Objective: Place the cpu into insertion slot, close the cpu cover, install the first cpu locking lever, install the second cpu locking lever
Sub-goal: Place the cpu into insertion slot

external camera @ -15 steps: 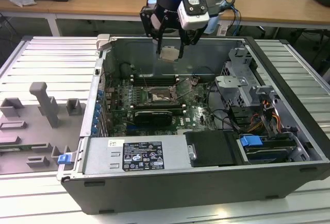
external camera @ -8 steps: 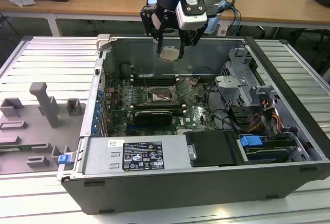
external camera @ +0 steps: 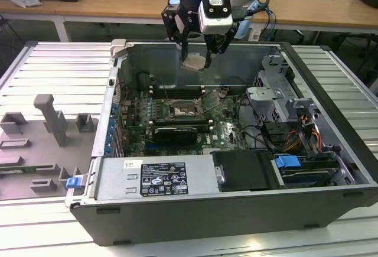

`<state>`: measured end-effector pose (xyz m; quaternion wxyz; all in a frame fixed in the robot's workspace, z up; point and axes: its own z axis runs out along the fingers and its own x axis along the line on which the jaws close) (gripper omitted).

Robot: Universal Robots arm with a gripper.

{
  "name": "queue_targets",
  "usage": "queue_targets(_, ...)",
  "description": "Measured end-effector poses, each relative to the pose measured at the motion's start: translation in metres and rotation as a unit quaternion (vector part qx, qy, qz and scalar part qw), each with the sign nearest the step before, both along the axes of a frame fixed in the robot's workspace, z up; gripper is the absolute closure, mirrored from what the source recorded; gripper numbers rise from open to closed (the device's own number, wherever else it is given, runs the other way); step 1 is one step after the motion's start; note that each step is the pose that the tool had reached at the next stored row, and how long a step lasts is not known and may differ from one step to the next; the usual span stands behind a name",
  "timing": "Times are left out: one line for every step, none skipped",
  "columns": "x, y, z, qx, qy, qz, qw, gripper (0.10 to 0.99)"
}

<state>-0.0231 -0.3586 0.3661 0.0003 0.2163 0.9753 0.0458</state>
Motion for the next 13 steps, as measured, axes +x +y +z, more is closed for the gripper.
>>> queue_targets(0.0,0.0,0.0,0.0,0.0,-0.009,1.0,0.545)
queue_targets(0.0,0.0,0.0,0.0,0.0,-0.013,0.9999,0.545)
queue_targets(0.0,0.0,0.0,0.0,0.0,-0.019,0.9998,0.545)
queue_targets(0.0,0.0,0.0,0.0,0.0,-0.021,0.9998,0.545)
queue_targets(0.0,0.0,0.0,0.0,0.0,-0.024,0.9997,0.545)
queue_targets(0.0,0.0,0.0,0.0,0.0,-0.031,0.9995,0.545)
queue_targets(0.0,0.0,0.0,0.0,0.0,-0.041,0.9992,0.545)
queue_targets(0.0,0.0,0.0,0.0,0.0,-0.052,0.9986,0.545)
queue_targets(0.0,0.0,-0.0001,0.0,0.0,-0.062,0.9981,0.545)
queue_targets(0.0,0.0,-0.0001,0.0,0.0,-0.068,0.9977,0.545)
queue_targets(0.0,0.0,-0.0002,0.0,0.0,-0.074,0.9973,0.545)
queue_targets(0.0,0.0,-0.0003,0.0,0.0,-0.078,0.9969,0.545)
queue_targets(0.0,0.0,-0.0003,0.0,0.0,-0.083,0.9966,0.545)
